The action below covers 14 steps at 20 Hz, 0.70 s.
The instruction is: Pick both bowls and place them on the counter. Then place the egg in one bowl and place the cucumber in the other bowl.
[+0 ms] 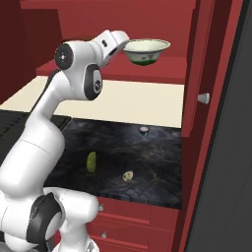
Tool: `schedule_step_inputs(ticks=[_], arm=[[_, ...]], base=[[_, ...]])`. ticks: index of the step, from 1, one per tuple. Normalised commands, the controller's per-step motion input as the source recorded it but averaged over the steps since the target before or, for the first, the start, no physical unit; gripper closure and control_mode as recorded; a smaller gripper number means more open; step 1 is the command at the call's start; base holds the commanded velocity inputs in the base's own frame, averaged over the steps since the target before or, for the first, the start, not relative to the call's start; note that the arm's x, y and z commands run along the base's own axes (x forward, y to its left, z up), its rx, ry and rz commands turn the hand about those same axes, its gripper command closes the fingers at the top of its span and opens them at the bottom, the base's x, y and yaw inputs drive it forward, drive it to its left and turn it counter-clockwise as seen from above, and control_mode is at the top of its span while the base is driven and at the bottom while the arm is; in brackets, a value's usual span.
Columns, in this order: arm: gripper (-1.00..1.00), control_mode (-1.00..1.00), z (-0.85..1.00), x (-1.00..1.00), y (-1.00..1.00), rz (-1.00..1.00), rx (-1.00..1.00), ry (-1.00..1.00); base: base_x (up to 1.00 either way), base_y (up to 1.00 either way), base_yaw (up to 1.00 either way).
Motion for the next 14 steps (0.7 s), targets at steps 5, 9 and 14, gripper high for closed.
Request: schedule_step_inputs(ticks=[5, 9, 14], arm=[[-1.0, -1.0, 0.01, 0.11, 0.08, -0.08, -0.12, 0.1], [-1.0, -1.0, 0.0, 0.06, 0.06, -0.07, -0.09, 0.05], [-1.0, -1.0, -0.05, 0.04, 0.0, -0.02, -0.02, 0.02]], base=[[0.0, 0.0, 0.0], [0.0, 0.0, 0.0], [0.0, 0.0, 0.0]])
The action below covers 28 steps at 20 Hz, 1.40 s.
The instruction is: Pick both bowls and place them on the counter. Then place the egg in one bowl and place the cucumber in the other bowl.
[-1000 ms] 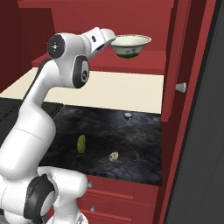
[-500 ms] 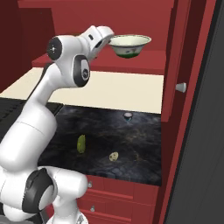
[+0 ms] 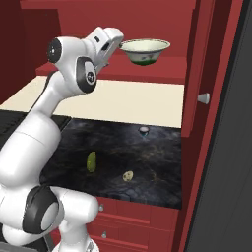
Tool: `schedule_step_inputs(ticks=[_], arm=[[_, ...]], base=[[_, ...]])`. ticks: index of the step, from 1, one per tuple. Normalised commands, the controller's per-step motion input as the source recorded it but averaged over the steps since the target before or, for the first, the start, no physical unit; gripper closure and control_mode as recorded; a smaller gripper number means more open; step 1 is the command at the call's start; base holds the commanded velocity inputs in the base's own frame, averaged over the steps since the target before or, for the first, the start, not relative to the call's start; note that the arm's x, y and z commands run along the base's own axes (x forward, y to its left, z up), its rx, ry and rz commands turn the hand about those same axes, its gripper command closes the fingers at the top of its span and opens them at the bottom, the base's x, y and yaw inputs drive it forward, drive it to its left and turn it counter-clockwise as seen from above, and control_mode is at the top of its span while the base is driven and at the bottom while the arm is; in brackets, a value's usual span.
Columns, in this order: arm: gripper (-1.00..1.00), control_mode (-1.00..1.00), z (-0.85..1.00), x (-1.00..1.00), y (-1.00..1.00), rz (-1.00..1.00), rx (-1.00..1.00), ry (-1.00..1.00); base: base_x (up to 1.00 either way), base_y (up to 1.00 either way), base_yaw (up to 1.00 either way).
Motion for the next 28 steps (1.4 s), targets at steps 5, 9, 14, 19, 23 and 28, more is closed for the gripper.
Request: schedule_step_inputs(ticks=[5, 9, 14, 19, 23, 28], arm=[[-1.0, -1.0, 0.0, 0.28, 0.0, -0.01, -0.04, 0.06], [-1.0, -1.0, 0.0, 0.39, 0.0, -0.02, -0.07, 0.11], [-1.0, -1.0, 0.0, 0.34, 0.0, 0.0, -0.06, 0.06], [-1.0, -1.0, 0.0, 0.29, 0.0, 0.0, -0.05, 0.02], [-1.0, -1.0, 0.0, 0.31, -0.01, 0.0, -0.06, 0.05], [-1.0, -1.0, 0.0, 0.24, -0.04, 0.0, -0.04, 0.07]], base=[[0.0, 0.0, 0.0], [0.0, 0.0, 0.0], [0.0, 0.0, 0.0], [0.0, 0.0, 0.0], [0.0, 0.0, 0.0], [0.0, 0.0, 0.0]])
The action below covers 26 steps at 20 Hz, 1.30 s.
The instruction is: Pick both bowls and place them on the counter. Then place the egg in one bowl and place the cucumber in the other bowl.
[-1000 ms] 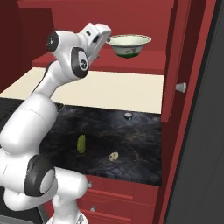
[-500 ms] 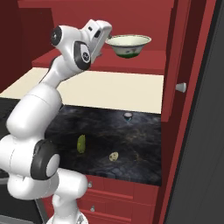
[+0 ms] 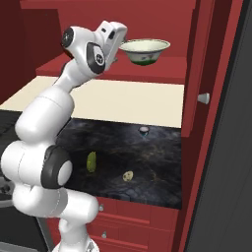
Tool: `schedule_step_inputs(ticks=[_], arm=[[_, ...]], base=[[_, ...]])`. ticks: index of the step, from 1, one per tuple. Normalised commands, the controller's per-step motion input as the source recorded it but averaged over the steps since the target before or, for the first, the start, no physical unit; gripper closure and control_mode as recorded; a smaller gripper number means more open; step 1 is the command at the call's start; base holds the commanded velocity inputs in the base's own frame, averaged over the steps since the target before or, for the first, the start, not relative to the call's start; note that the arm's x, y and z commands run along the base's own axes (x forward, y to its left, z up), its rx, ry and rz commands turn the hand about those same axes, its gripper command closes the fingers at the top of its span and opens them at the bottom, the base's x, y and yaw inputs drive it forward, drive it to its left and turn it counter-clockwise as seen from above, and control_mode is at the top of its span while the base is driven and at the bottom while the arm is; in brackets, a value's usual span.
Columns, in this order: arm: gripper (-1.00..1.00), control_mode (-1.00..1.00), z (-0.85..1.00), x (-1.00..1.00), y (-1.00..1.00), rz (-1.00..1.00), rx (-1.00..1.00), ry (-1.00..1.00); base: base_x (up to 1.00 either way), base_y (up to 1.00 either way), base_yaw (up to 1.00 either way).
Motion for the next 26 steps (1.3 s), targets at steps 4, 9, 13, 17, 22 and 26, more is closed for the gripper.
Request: schedule_step_inputs(ticks=[4, 9, 13, 17, 22, 26], arm=[[-1.0, -1.0, -0.01, 0.26, -0.03, 0.0, -0.03, 0.09], [-1.0, -1.0, -0.03, 0.3, -0.12, 0.0, -0.01, 0.07], [-1.0, -1.0, -0.06, 0.31, -0.15, 0.0, 0.0, 0.06], [-1.0, -1.0, -0.1, 0.3, -0.19, 0.0, 0.0, 0.06], [-1.0, -1.0, -0.03, 0.2, -0.11, 0.0, 0.0, 0.04], [1.0, -1.0, -0.1, 0.15, -0.02, 0.0, 0.0, 0.05]], base=[[0.0, 0.0, 0.0], [0.0, 0.0, 0.0], [0.0, 0.0, 0.0], [0.0, 0.0, 0.0], [0.0, 0.0, 0.0], [0.0, 0.0, 0.0]])
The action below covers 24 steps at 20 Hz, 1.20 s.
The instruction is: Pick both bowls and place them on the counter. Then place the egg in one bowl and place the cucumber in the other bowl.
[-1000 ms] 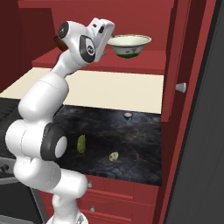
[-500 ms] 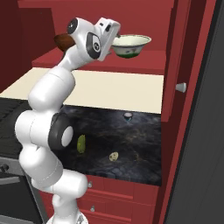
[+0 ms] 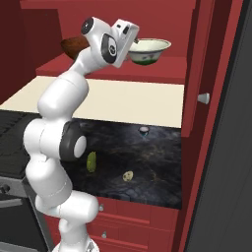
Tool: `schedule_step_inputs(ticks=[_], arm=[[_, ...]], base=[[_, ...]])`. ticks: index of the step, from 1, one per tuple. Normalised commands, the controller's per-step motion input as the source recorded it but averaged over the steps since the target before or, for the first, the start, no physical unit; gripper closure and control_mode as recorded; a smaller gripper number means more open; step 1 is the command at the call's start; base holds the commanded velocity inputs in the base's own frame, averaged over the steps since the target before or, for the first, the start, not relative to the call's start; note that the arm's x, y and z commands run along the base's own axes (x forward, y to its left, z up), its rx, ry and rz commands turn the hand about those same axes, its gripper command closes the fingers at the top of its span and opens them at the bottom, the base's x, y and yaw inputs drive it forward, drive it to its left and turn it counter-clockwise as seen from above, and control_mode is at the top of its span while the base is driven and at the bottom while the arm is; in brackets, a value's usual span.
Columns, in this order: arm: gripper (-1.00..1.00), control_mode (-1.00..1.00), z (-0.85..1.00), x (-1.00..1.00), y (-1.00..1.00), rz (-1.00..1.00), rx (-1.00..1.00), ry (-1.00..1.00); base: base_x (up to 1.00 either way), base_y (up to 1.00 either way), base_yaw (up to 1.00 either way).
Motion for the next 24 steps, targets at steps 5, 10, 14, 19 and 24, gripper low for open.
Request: schedule_step_inputs(ticks=[5, 10, 14, 19, 24], arm=[[1.0, -1.0, -0.12, 0.02, -0.01, 0.0, 0.0, 0.0], [1.0, -1.0, -0.22, -0.16, 0.0, 0.0, 0.0, 0.0], [1.0, -1.0, -0.14, -0.53, 0.05, 0.0, 0.0, -0.07], [1.0, -1.0, 0.04, -0.74, 0.26, -0.03, 0.0, -0.05], [1.0, -1.0, 0.08, -0.97, 0.21, -0.06, 0.0, -0.05]], base=[[0.0, 0.0, 0.0], [0.0, 0.0, 0.0], [0.0, 0.0, 0.0], [0.0, 0.0, 0.0], [0.0, 0.0, 0.0]])
